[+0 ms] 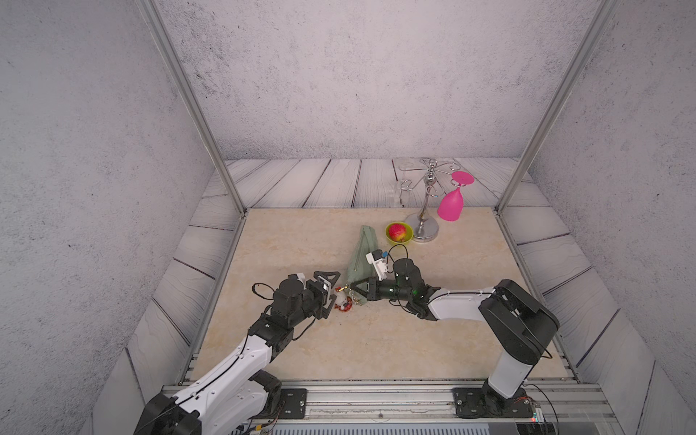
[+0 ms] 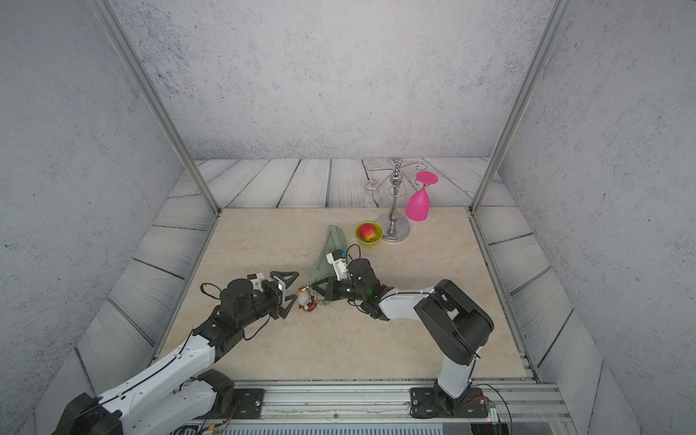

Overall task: Remove the decoration from the bag
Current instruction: Pick up the bag from the center of the board.

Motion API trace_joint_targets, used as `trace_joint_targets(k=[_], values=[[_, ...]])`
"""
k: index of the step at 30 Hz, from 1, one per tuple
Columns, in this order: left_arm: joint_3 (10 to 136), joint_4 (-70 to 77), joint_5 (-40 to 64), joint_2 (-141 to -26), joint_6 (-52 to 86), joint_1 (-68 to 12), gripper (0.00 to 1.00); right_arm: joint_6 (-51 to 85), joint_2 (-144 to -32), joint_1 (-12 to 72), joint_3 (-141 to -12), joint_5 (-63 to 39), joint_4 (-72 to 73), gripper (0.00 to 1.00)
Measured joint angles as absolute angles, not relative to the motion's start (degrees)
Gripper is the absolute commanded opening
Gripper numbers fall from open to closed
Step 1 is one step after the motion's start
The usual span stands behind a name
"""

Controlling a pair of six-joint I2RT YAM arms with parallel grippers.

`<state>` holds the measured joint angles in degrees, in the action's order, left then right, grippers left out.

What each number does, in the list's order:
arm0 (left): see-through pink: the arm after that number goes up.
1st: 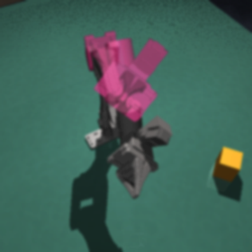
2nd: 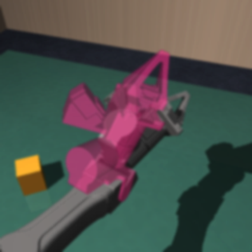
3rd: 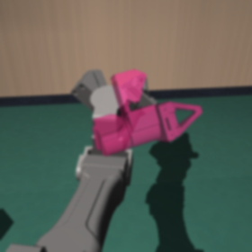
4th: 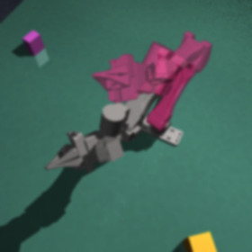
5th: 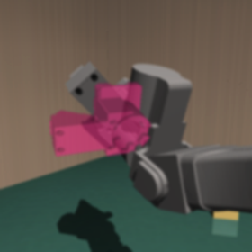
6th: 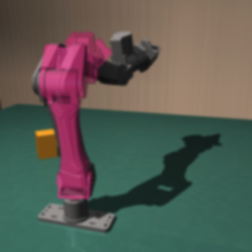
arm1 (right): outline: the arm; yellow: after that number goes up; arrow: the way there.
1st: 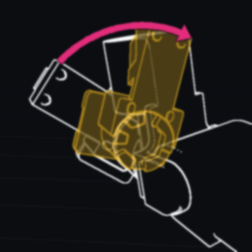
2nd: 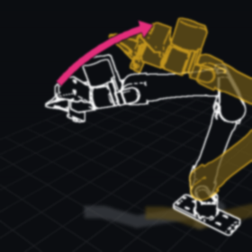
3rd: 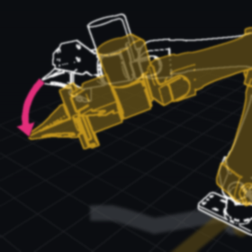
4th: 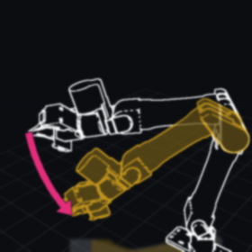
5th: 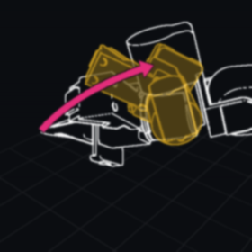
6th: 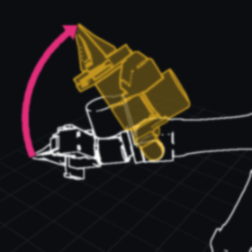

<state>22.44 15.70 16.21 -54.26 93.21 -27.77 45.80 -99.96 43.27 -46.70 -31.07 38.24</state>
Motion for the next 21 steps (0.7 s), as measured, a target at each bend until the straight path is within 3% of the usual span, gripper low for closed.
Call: trace_joint_targets(k=[21], values=[[23.03,32.23,13.26,-72.97,95.0,-28.69,0.89,41.39,-95.74,43.05,-48.27,-31.57,29.87,0.0]])
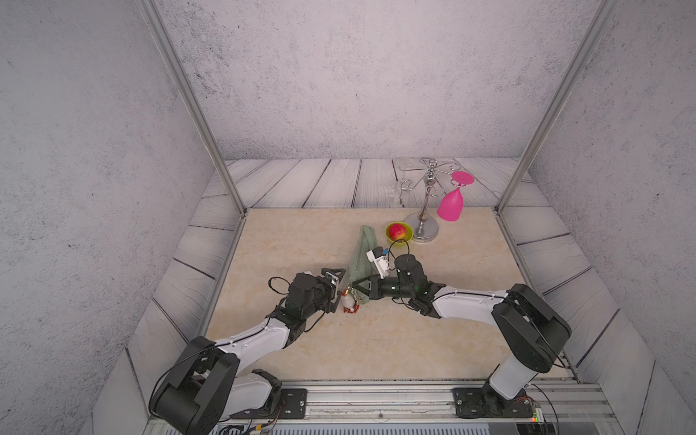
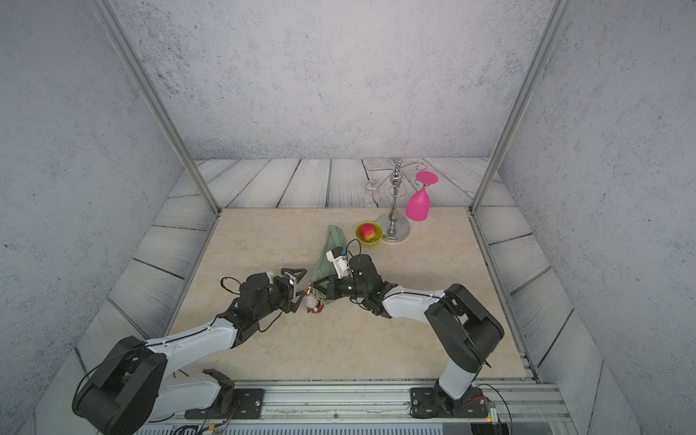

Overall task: Remove the decoration from the bag
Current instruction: Pick up the bag from the center of the board.

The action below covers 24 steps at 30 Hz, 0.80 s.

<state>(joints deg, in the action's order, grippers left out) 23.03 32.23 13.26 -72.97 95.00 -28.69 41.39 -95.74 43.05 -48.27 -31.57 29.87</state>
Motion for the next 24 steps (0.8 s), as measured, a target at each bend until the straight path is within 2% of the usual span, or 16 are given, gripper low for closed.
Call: trace_joint_targets(k=[8,17,24], values=[[23.77,32.36,13.28,-71.75,92.71,-28.69,0.9,39.99,-94.13,42.96,-48.82,-31.53,26.61,0.0],[32.14,11.14,10.63,-54.63,77.3,-28.69,0.9,37.65,-91.94,42.19,-52.88,-31.38,21.63,0.0],[32.45,5.39,12.73,-51.75,74.39,-28.69,0.9,36.42,-91.44,41.28,-55.88,-31.38,18.09,0.0]])
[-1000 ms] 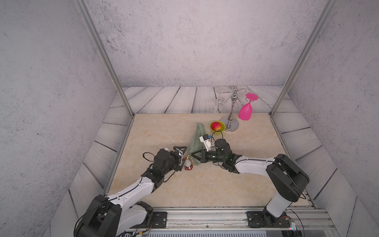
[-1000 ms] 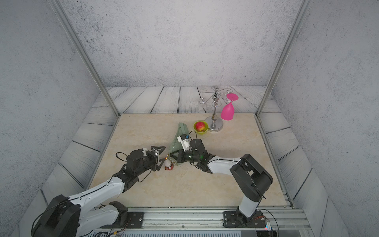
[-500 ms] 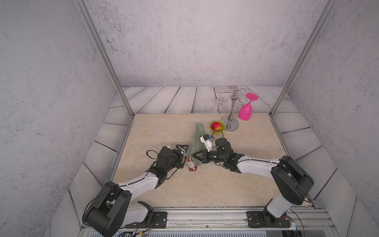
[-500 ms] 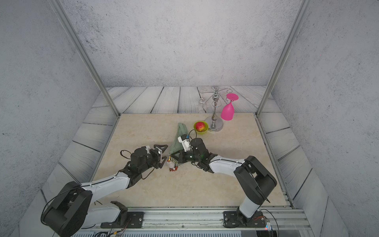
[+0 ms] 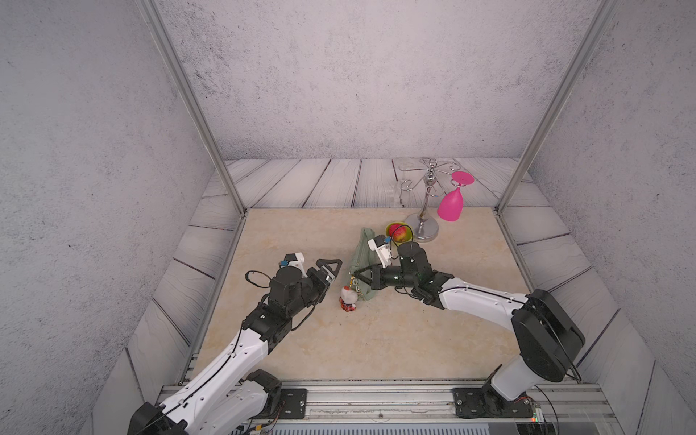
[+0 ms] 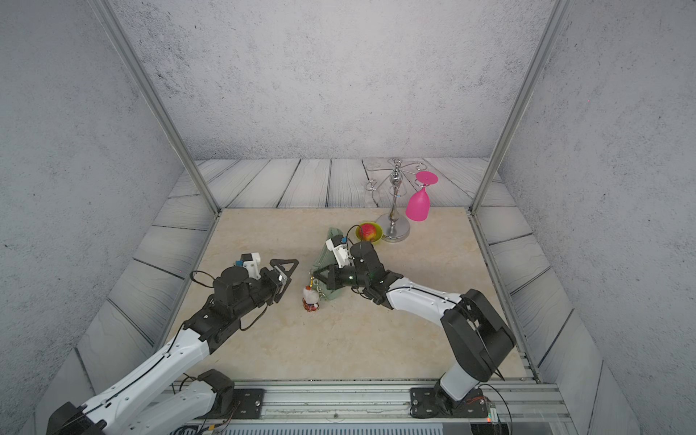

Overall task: Remove the decoration from the bag
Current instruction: Pick up the bag from the center of the board.

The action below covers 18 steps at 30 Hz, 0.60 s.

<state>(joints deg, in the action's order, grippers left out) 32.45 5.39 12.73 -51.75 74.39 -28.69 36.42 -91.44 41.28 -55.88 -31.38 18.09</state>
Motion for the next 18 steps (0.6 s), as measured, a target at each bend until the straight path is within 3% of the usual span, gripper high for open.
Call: trace_joint_targets(k=[18], values=[[31.97,16.25,18.85,-58.48,77.93,-32.99,0.9,35.51,-91.46,40.75,-57.91,-31.38,16.03,0.0]])
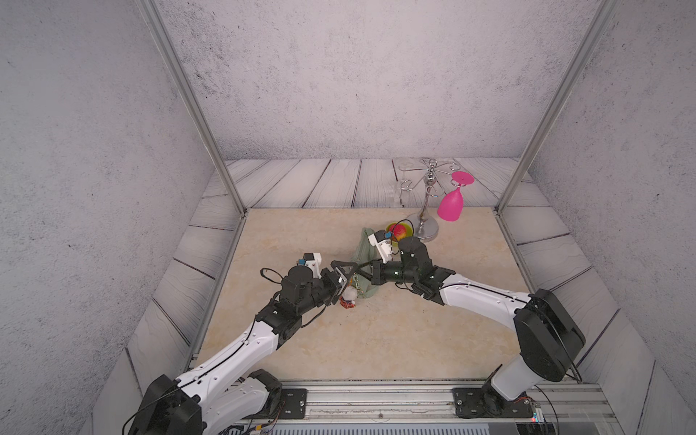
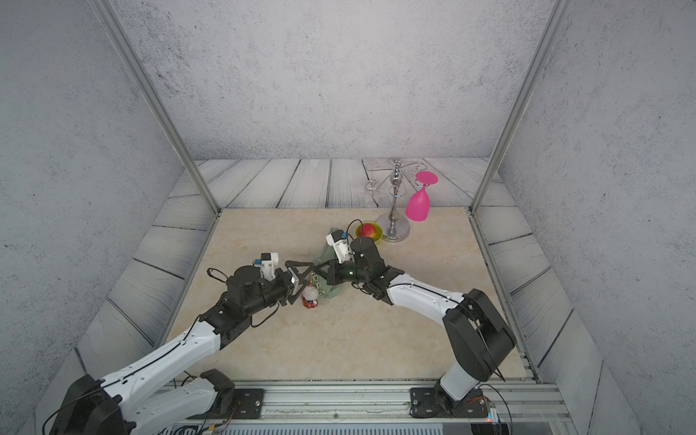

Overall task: Remove the decoration from the bag
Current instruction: Pick up the bag from the center of the board.

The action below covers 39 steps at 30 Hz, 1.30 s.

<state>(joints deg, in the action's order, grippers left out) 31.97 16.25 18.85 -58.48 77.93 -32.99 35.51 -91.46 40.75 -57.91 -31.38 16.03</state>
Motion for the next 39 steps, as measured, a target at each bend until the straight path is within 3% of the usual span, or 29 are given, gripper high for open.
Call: trace_joint_targets(k=[12,29,39], values=[[31.97,16.71,18.24,-58.54,78.65,-34.33,0.9,39.51,-91.66,40.18,-58.17,-34.52,18.39,0.0],[34.02,15.84,14.98,-58.83,76.55,-34.57,0.9,59.09,-92.55,37.54,-54.06,-43.46,27.4,0.0],[35.24,11.51,14.61,-55.94,72.82,-33.76,0.91,59.16,-92.55,37.28,-53.17,-43.62,26.17,0.0]])
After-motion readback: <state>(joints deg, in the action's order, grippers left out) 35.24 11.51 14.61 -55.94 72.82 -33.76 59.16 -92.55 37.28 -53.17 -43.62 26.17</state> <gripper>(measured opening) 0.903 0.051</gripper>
